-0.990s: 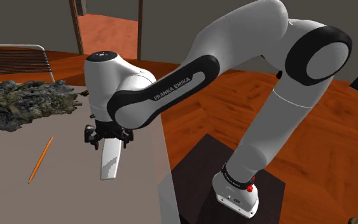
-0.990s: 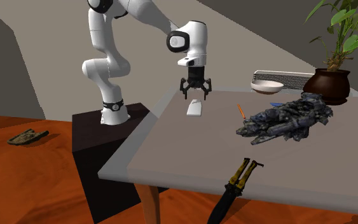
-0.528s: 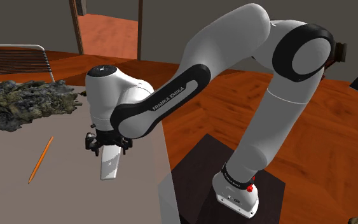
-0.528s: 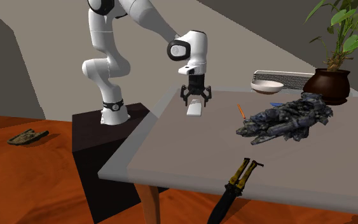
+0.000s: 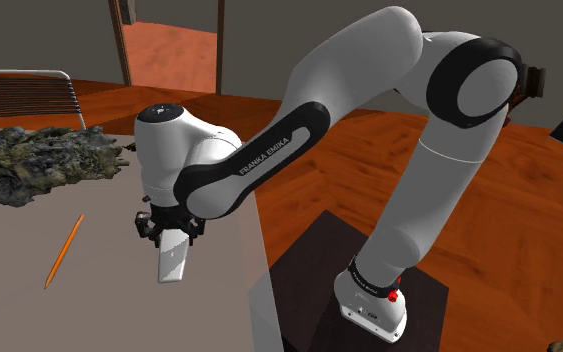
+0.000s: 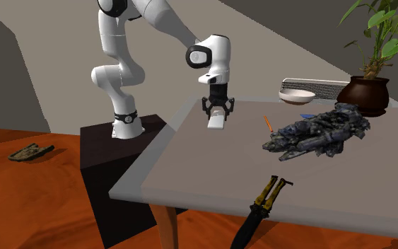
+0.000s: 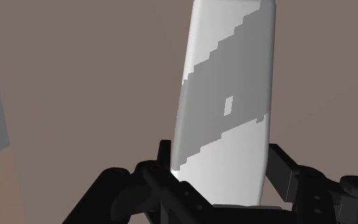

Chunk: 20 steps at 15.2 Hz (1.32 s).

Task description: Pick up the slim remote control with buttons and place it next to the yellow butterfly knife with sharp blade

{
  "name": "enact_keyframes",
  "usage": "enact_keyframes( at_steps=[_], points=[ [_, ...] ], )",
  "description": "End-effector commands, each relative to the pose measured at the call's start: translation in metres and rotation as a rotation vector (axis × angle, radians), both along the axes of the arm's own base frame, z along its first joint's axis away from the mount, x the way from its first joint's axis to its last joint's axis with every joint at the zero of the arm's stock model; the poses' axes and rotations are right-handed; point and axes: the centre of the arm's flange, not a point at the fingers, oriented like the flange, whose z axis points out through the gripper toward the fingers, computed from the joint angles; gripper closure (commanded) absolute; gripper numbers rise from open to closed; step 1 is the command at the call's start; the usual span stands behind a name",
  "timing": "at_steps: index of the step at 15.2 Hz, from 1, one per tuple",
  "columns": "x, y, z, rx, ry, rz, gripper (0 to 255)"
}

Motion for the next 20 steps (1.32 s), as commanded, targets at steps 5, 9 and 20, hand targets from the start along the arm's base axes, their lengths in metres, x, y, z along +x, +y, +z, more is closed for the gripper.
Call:
enact_keyframes(
  at_steps=[5, 9, 20],
  points=[
    [0.0, 0.0, 0.0, 0.0, 0.001, 0.0, 255],
    [0.0, 0.0, 0.0, 0.0, 0.001, 0.0, 255],
    [0.0, 0.0, 0.058, 0.0, 0.001, 0.0, 255]
  ],
)
